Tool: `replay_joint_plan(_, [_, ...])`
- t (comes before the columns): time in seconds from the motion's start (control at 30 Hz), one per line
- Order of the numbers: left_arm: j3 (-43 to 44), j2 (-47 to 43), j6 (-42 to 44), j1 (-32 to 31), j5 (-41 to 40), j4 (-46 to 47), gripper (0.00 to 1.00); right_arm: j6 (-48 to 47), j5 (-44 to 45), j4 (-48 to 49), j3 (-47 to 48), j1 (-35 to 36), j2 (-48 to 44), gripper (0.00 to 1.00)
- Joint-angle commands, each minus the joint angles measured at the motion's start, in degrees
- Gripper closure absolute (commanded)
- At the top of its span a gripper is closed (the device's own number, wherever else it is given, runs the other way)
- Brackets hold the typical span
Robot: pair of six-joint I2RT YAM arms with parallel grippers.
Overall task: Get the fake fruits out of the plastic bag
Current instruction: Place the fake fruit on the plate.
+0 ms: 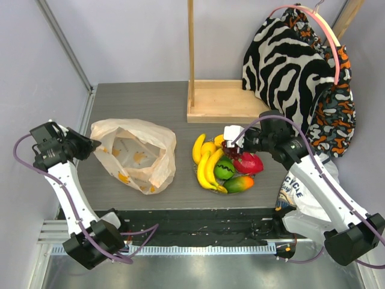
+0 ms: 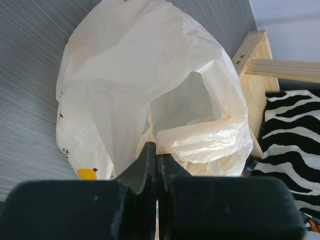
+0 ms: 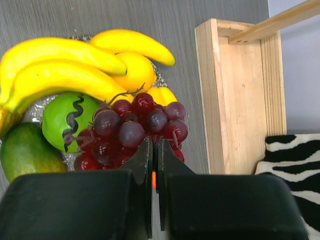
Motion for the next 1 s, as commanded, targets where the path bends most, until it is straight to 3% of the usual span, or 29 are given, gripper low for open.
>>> replay_joint_plan(0.0, [0.16,-2.05,0.16,0.37,1.22,-0.26,1.00,-4.04,1.97,0.11,0.64,-0.08,-1.05,0.99])
replay_joint_plan(0.4, [-0.99,-2.93,-0.37,0.46,1.57,0.00,1.00,-12.40,-3.05,-6.14,-8.41,-0.08,-7.73,0.96])
replay_joint_plan(0.47, [-1.25,-3.10,-0.37,0.46,1.48,-0.09,1.00,-12.31,-2.78,-6.31,-9.82,-0.08,-7.91,0.88])
replay_joint_plan(0.97, [-2.13,-3.98,-0.54,0.46,1.48,0.18,1.00,-7.66,-11.49,-11.14,-6.74,1.41,-4.66,0.91])
